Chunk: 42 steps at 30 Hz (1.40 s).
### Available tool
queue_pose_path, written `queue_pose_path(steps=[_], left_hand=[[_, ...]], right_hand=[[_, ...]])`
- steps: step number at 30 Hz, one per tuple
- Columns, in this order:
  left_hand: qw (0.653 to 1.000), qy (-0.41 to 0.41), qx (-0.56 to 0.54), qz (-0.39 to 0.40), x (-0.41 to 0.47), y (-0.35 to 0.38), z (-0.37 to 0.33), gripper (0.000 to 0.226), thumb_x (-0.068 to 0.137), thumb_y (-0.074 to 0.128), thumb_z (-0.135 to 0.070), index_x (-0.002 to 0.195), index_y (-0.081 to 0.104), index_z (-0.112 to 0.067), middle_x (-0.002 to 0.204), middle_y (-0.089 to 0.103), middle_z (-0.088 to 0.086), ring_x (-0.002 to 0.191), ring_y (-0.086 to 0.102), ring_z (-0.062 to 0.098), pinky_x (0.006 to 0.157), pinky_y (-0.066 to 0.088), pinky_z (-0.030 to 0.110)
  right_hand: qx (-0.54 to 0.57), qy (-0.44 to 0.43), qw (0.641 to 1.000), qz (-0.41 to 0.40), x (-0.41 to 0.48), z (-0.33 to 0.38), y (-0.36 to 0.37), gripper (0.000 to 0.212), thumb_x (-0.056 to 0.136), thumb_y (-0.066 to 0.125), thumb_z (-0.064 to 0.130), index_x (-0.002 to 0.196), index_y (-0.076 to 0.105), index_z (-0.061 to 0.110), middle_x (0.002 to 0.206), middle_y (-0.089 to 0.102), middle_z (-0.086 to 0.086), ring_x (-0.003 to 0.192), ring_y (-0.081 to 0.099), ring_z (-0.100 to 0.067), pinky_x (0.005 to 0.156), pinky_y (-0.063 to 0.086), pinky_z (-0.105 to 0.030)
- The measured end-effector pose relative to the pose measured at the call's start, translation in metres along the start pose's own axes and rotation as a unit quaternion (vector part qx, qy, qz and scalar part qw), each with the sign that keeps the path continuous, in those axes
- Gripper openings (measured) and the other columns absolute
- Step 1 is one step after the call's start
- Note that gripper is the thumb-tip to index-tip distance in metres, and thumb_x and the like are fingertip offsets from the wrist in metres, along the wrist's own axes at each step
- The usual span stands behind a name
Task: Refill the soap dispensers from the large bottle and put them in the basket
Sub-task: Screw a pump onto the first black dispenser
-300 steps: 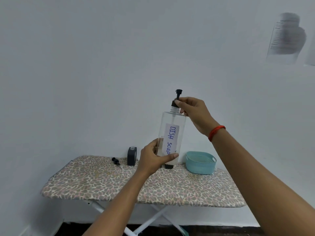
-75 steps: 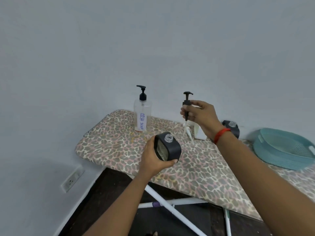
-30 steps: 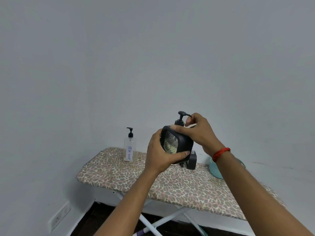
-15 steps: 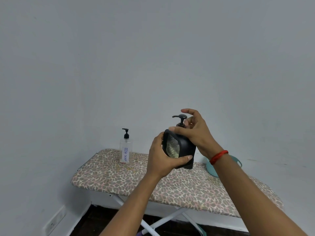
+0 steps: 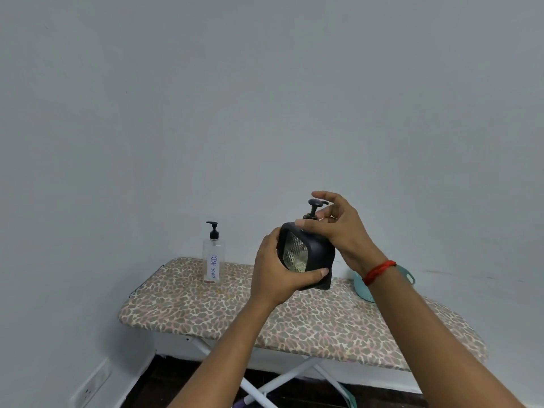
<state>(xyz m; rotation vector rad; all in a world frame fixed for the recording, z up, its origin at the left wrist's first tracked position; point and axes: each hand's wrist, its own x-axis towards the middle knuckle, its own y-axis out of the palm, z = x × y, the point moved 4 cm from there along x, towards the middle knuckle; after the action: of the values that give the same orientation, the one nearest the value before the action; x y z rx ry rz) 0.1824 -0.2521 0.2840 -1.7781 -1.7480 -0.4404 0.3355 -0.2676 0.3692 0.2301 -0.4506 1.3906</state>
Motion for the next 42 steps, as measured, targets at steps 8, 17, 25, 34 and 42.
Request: queue_pose_path(steps=[8,17,25,34,42], left_hand=[[0.999,-0.025,-0.028,0.032,-0.002,-0.002,0.006,0.099,0.049,0.092,-0.063,0.135,0.049,-0.043,0.131,0.057,-0.026,0.122,0.055,-0.004,0.093,0.054,0.018],[0.999,-0.038,-0.018,-0.008,-0.009,0.003,0.015,0.097,0.049,0.095,-0.057,0.134,0.052,-0.038,0.126,0.063,-0.017,0.116,0.062,0.004,0.093,0.060,0.035],[0.997,-0.062,-0.019,0.051,-0.012,0.014,0.018,0.096,0.051,0.091,-0.053,0.137,0.050,-0.042,0.132,0.061,-0.017,0.119,0.061,0.000,0.094,0.053,0.020],[0.996,-0.086,-0.018,0.014,-0.033,0.032,0.039,0.058,0.073,0.089,-0.039,0.125,0.068,-0.026,0.095,0.077,-0.012,0.088,0.073,0.001,0.075,0.061,0.022],[0.986,-0.165,0.010,-0.038,-0.011,0.029,0.121,0.043,0.078,0.091,-0.025,0.115,0.069,-0.020,0.095,0.074,-0.010,0.088,0.073,0.007,0.074,0.060,0.019]], right_hand=[[0.026,0.040,0.991,0.129,-0.004,-0.004,0.002,0.036,0.086,0.078,0.011,0.121,0.071,0.008,0.118,0.075,-0.006,0.112,0.071,-0.023,0.095,0.057,-0.034],[-0.014,0.034,0.997,-0.062,-0.017,-0.019,0.017,0.036,0.062,0.097,0.018,0.092,0.077,0.017,0.091,0.080,0.000,0.089,0.077,-0.015,0.086,0.061,-0.034],[-0.127,-0.044,0.968,-0.214,-0.033,-0.030,0.029,0.028,0.067,0.093,0.033,0.082,0.070,0.026,0.081,0.071,0.019,0.085,0.067,0.007,0.072,0.047,-0.008],[-0.177,-0.008,0.971,-0.159,-0.009,-0.063,0.022,0.042,0.064,0.094,0.039,0.094,0.072,0.019,0.092,0.069,0.011,0.080,0.060,-0.002,0.063,0.037,-0.004],[-0.147,0.074,0.983,-0.085,0.029,-0.136,0.000,0.044,0.078,0.086,0.036,0.115,0.066,0.023,0.104,0.069,0.007,0.086,0.070,-0.015,0.066,0.061,-0.029]])
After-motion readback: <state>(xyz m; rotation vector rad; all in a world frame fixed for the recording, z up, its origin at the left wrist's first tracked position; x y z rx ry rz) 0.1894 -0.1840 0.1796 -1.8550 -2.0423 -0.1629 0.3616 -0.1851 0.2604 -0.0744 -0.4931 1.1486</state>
